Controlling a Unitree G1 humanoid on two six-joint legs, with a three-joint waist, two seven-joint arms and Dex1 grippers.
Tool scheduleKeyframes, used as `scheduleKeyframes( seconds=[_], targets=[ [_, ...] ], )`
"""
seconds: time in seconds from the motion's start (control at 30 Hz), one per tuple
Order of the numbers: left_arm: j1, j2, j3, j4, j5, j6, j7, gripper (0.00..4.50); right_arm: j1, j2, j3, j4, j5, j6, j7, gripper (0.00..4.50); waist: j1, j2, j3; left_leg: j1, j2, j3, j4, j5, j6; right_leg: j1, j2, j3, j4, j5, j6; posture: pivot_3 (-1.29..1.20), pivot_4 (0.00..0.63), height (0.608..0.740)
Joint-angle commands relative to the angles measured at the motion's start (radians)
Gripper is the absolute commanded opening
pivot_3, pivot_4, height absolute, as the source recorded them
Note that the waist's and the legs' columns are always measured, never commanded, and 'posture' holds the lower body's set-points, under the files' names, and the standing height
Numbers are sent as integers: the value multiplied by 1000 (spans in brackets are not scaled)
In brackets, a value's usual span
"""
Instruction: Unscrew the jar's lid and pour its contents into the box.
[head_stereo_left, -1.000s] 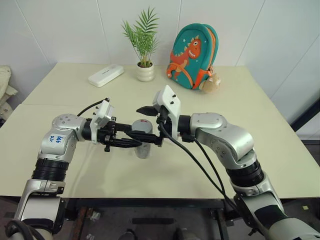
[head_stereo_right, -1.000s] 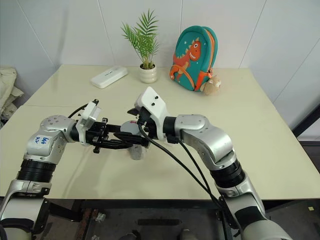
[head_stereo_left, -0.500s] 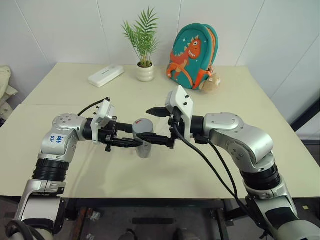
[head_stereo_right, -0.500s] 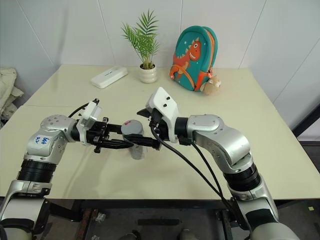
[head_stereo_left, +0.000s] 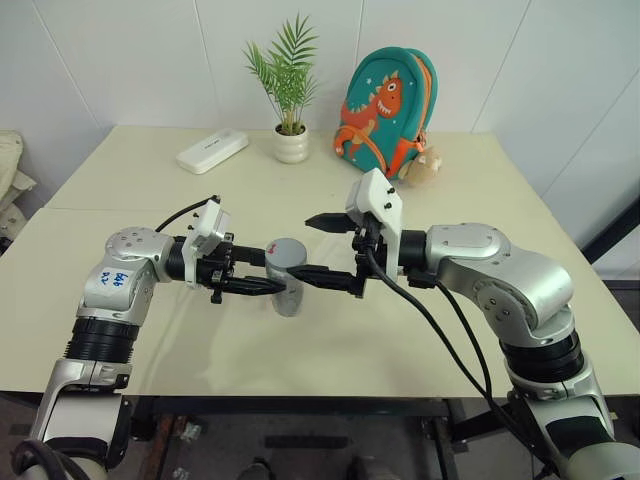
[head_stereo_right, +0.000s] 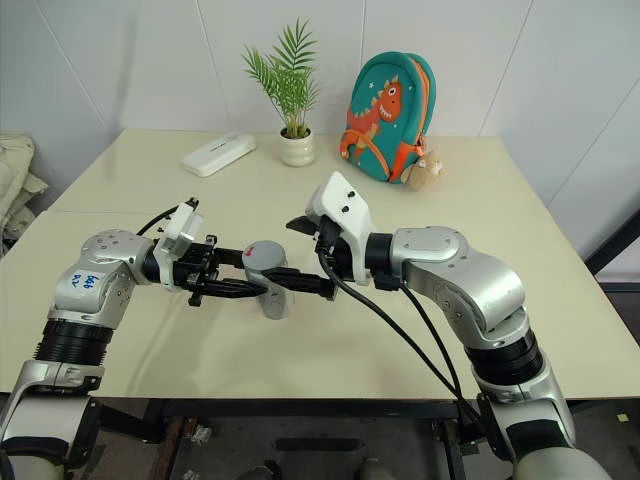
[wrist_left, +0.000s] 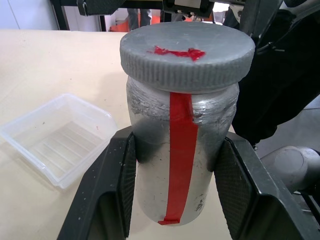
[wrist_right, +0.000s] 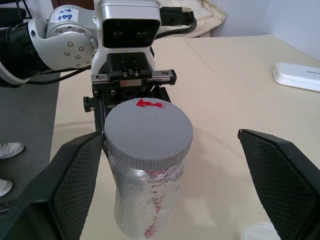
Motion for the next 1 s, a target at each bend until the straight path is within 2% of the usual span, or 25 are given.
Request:
scheduleKeyframes(
  seconds=[0.03, 0.43, 0.6, 0.77, 1.0],
  targets=[
    [-17, -3, 7, -2, 1, -19, -7, 1874, 8, -23, -42, -53, 25, 6, 8, 4488, 0, 0, 0, 0, 0, 0, 0, 0, 0, 0, 0, 0, 0, 0, 0, 0, 150, 740],
    [-29, -11, 7, 24, 11, -38, -7, 1874, 15, -74, -68, -92, 85, 26, 38, 4488, 1, 0, 0, 0, 0, 0, 0, 0, 0, 0, 0, 0, 0, 0, 0, 0, 150, 740],
    [-36, -15, 4, 38, 14, -43, -15, 1874, -22, -14, -76, -61, 106, 25, 0, 4488, -1, 0, 0, 0, 0, 0, 0, 0, 0, 0, 0, 0, 0, 0, 0, 0, 150, 740],
    [-45, -27, -1, 46, 19, -51, -24, 1874, -57, 84, -31, -5, 68, -1, -48, 4488, 0, 0, 0, 0, 0, 0, 0, 0, 0, 0, 0, 0, 0, 0, 0, 0, 150, 740],
    [-53, -33, 2, 52, 24, -56, -25, 1874, -78, 161, 34, 57, -4, -36, -74, 4488, 0, 0, 0, 0, 0, 0, 0, 0, 0, 0, 0, 0, 0, 0, 0, 0, 150, 740]
  ],
)
